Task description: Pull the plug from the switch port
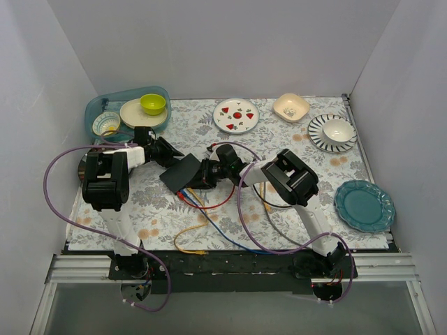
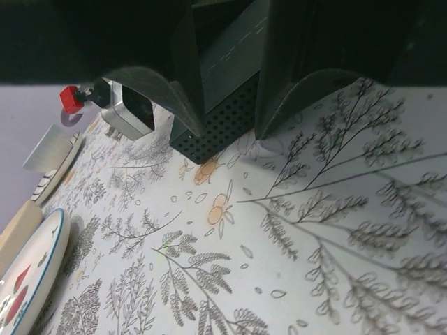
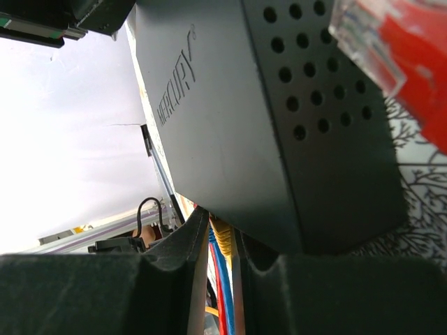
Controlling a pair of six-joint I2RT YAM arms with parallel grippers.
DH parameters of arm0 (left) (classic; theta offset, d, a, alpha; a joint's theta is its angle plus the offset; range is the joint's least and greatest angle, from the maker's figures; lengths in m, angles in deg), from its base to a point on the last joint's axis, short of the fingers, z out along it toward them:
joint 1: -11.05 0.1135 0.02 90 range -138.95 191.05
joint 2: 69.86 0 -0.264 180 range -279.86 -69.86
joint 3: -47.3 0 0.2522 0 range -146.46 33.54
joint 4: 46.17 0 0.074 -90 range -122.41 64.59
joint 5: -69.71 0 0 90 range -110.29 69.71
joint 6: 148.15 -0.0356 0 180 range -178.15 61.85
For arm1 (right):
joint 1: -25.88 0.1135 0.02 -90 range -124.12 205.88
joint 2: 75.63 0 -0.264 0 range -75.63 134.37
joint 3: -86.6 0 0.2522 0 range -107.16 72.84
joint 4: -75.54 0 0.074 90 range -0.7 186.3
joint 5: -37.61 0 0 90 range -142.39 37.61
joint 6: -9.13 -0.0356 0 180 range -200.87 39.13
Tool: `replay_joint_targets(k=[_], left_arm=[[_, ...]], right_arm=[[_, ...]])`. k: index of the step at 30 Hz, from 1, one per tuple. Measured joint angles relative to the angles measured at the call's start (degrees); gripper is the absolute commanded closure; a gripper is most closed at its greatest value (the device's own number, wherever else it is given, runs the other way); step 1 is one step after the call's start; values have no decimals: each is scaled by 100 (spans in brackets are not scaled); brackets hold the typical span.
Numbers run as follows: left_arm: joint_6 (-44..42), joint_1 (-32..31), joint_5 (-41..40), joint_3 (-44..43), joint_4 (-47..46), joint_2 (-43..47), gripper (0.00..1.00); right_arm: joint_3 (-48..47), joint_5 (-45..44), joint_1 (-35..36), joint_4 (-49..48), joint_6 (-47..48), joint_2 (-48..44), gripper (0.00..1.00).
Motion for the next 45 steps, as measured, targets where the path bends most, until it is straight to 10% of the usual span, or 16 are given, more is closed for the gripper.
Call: replay_joint_targets(k=[12,20,34,45], left_arm=[[483,-164,227,1596,284,2535,66],[588,-529,717,2791,304,2465,67],[439,-527,120,2234,625,2133,66],[415,-411,149,1845,433,2527,64]], right_arm=[[118,74,2,-166,96,-11,99],[168,35,0,-190,286,-42,99],[1143,17,-57,111,925,-809,99],[2153,-1705,-1187,1770,2120,-3222,99]])
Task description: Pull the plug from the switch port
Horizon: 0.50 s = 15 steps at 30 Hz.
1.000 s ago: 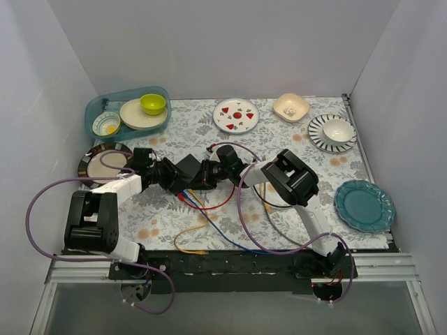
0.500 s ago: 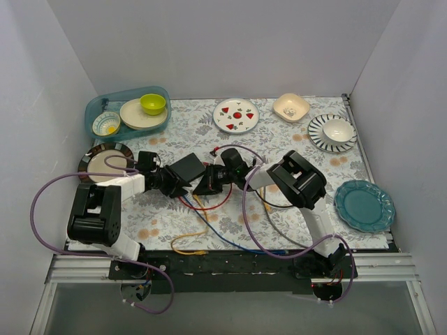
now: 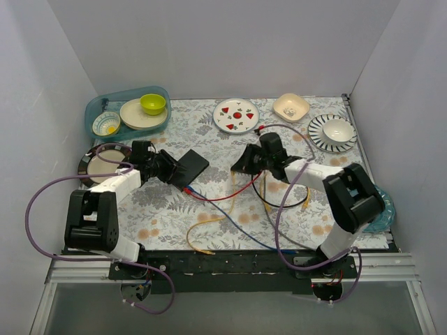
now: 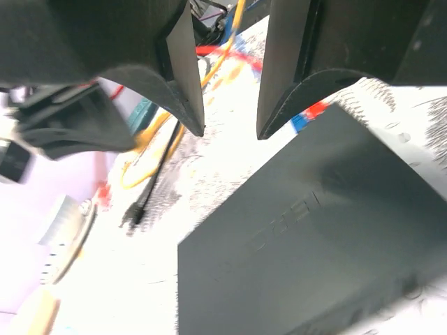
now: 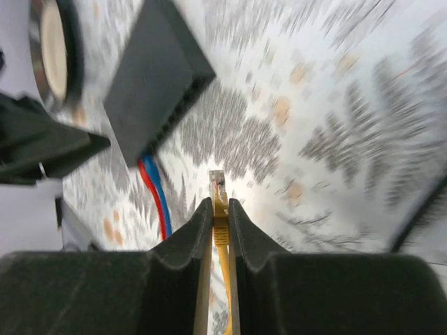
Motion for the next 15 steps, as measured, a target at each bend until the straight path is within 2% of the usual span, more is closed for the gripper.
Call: replay_joint_targets(k=[6,7,8,10,15], left_arm=[[4,0,42,-50,-140,26,64],[7,0,44,-48,-144,26,64],[9,0,44,-46,-144,24,64],[11,0,44,-15,-157,20,64],[13,0,55,142,-162,-35,64]], right_arm=[[-55,-1014,-638,481,389,-1047,99],[-116,-1209,-691,636,455,-1088,94],[-175,-1353,-728,772,520,-1086,73],[-232,-1530,-769,999,603,-1043,56],[-343,-1672,-754,1429,811,-809,49]])
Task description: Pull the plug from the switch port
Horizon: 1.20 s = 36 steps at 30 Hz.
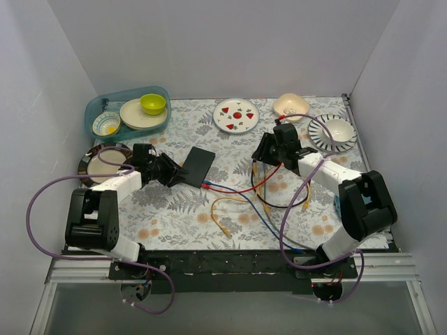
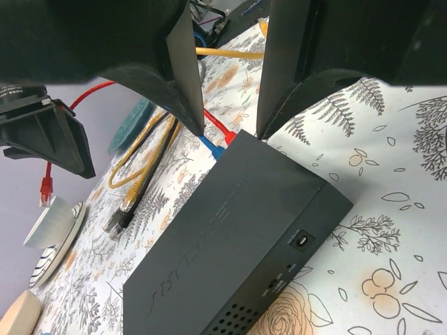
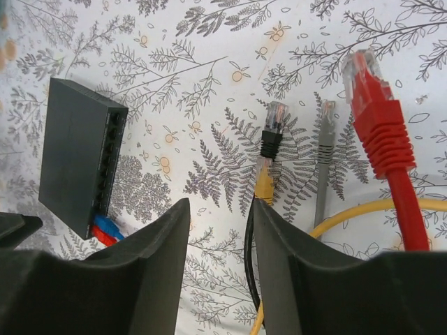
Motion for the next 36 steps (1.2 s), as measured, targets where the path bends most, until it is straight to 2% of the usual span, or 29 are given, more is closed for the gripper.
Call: replay_joint_targets(k=[16,19,25,27,31,36], left_arm=[[39,-98,343,24,-177,-149,63],[-7,-498,409,24,-179,-83,62],[214,-2236,400,46,-297,179,58],[433,-2586,367,186,-455,208,56],[769,-2669,144,494,-492,205,56],[863,-2688,9,411,-472,37,64]], right_arm=[[-1604,210,1032,640,1252,330,51],[-1596,177,1198,774,1401,282,51],[-1591,57,1224,1036,1565,219,51],[-1591,33,1211,1156,1598,219,51],[-1591,22,1196,1252,1644,219,52],[-1537,48,1196,1259,1648,129,52]])
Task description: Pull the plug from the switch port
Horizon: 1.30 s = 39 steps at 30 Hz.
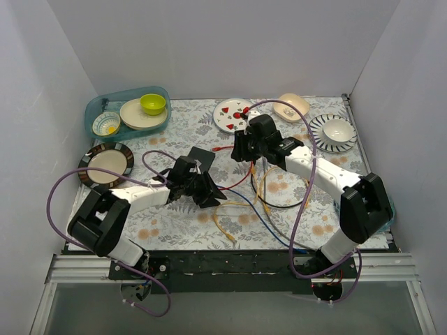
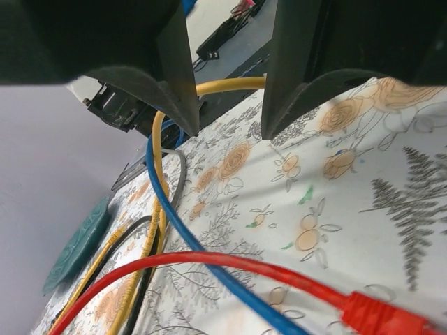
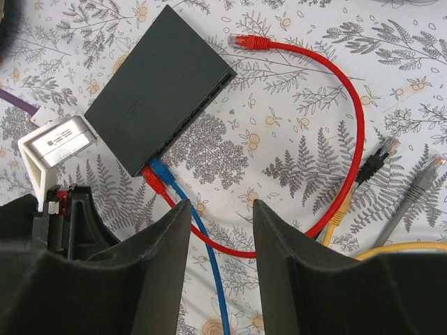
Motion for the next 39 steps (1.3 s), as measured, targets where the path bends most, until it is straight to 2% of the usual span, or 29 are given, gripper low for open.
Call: replay_joint_targets(k=[2,5,6,10,12,17,21,25,30,32,35,39], left_arm=[[-48,-87,2,-149,4,-96,67],[-225,-354,85,-337,-9,-146,77],[-310,-476,129,-400,-7,-151,84],[-693,-896,391,-597,50,-256,94],[-896,-1049,544,-621,155,-315,95],[-1471,-1292,638,-715,802,-404,63],[-1600,-1303,-2,-796,1342,-31,57],[-1412,-968,-813,-894,1676,1019,56],[-905,116,-1731,-981,1692,2081,57],[-710,553,-2050,-984,1744,2050,60],[-533,1003,-2339,-1043,1954,1401,62],[-442,1355,-2417,-1008,2044,496,62]], right_arm=[[103,15,0,13,0,-103,52],[306,28,4,17,-4,-273,53],[409,39,4,24,-4,-354,53],[520,44,4,85,2,-468,53],[520,46,4,85,7,-476,53],[520,109,4,85,20,-476,53],[428,219,4,92,-2,-332,53],[125,376,4,96,-52,66,54],[-219,693,4,-7,-203,734,64],[-337,839,4,-76,-275,1043,66],[-470,1058,4,-118,-369,1517,68],[-514,1460,4,-208,-540,1954,63]])
